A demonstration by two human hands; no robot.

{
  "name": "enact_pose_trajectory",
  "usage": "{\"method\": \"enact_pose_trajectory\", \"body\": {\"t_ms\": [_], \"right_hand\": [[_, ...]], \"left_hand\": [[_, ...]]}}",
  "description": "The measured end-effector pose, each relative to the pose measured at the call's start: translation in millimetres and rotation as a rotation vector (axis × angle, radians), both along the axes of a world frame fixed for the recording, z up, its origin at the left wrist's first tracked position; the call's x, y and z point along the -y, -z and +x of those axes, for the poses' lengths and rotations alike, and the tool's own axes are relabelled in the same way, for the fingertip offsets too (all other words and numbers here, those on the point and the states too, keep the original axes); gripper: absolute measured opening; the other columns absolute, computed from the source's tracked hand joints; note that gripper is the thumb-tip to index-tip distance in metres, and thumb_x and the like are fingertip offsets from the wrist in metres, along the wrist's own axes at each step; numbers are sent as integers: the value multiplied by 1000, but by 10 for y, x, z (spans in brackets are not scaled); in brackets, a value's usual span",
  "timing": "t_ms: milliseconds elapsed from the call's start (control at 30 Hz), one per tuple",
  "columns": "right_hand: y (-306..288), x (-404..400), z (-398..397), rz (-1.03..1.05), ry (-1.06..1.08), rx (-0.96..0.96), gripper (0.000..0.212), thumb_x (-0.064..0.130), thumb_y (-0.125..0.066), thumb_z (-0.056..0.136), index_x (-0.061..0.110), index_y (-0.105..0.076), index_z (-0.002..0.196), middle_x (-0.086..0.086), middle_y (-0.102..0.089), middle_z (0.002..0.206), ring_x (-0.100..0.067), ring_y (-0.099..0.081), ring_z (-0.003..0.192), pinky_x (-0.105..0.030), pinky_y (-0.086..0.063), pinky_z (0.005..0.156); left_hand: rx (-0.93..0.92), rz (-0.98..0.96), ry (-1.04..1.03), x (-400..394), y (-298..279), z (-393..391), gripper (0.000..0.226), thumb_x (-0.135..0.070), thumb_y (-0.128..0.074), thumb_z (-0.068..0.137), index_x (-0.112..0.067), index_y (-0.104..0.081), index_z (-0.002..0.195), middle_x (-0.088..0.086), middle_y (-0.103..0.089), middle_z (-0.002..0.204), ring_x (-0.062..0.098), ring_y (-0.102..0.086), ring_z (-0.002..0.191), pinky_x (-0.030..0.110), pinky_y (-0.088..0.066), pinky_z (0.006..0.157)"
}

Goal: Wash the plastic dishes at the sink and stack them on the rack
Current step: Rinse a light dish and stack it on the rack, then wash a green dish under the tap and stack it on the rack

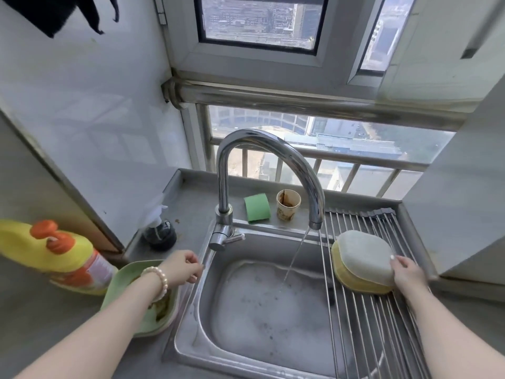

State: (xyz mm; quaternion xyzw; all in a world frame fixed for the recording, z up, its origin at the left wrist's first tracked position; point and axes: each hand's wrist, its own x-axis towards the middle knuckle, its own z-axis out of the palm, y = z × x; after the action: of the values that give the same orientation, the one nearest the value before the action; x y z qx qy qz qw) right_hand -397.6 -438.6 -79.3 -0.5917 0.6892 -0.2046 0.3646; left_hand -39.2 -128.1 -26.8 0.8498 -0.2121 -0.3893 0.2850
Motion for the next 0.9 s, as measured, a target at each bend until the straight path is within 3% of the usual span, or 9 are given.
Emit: {"method": "enact_pose_trajectory", "body": {"t_ms": [67, 133, 233, 333, 433, 567, 733, 833, 900], "right_hand": [[-25, -15, -13, 22, -43, -91, 38, 15, -55, 94, -2, -55, 128, -23, -53, 133, -39, -47, 124, -44, -34, 108], [-56, -46, -3, 16, -45, -176, 46, 23, -55, 90, 2, -54, 131, -25, -50, 135, -39, -44, 126, -44, -32, 109], [-195, -191, 133, -109, -5, -370, 46, 21, -57, 87, 10, -54, 132, -26, -46, 132, -41, -41, 122, -49, -32, 106], [-359, -459, 516, -364, -109, -407, 24, 12, -56, 86, 2, -57, 108, -22, -55, 109, -35, -50, 100, -45, -41, 92], [-451, -864, 1021, -452, -256, -299, 11, 15, -56, 85, 8, -52, 78, -11, -53, 76, -26, -44, 75, -38, -32, 77], [-371, -1447, 1579, -437, -462, -263, 35, 30, -47, 91, 16, -53, 60, -12, -62, 67, -29, -52, 70, -36, -31, 75], [-267, -2268, 2247, -276, -744, -246, 40, 42, -42, 97, 20, -44, 63, -5, -64, 73, -29, -60, 89, -36, -32, 84], [-269, -2709, 2634, -23, -1000, -261, 53, 69, -46, 85, 21, -45, 64, 2, -58, 69, -24, -60, 81, -34, -41, 73], [-243, -2899, 2808, 92, -1074, -286, 48, 68, -54, 80, 21, -51, 71, 0, -64, 81, -21, -61, 80, -31, -44, 65]], "left_hand": [[10, 2, 5, -46, -24, 13, 12, -11, -62, 89, -9, -55, 80, 8, -68, 79, 14, -61, 60, 15, -42, 46], [13, -5, -1, -77, -36, 22, 11, -11, -61, 90, -9, -55, 81, 7, -68, 80, 14, -61, 61, 12, -40, 42], [20, -16, -15, -128, -70, 42, 10, -10, -59, 92, -8, -56, 83, 8, -68, 82, 14, -61, 62, 11, -40, 41], [19, -26, -36, -181, -90, 84, 11, -8, -57, 93, -8, -56, 82, 9, -68, 81, 14, -60, 60, 11, -42, 42], [12, -50, -76, -254, -95, 127, 12, -4, -57, 91, -7, -56, 80, 10, -67, 78, 14, -58, 58, 14, -45, 45], [23, -75, -102, -409, -113, 203, 7, -3, -61, 88, -7, -60, 82, 8, -66, 76, 16, -61, 65, 19, -47, 52], [52, -66, -178, -699, -79, 332, 12, -6, -63, 87, -10, -62, 75, 13, -69, 80, 20, -63, 69, 26, -54, 63], [56, -69, -232, -856, -61, 380, 18, -2, -63, 86, -10, -60, 70, 9, -66, 75, 18, -62, 66, 19, -50, 54], [61, -71, -251, -941, -61, 388, 19, -2, -62, 87, -12, -59, 70, 5, -65, 71, 14, -61, 64, 13, -44, 48]]}}
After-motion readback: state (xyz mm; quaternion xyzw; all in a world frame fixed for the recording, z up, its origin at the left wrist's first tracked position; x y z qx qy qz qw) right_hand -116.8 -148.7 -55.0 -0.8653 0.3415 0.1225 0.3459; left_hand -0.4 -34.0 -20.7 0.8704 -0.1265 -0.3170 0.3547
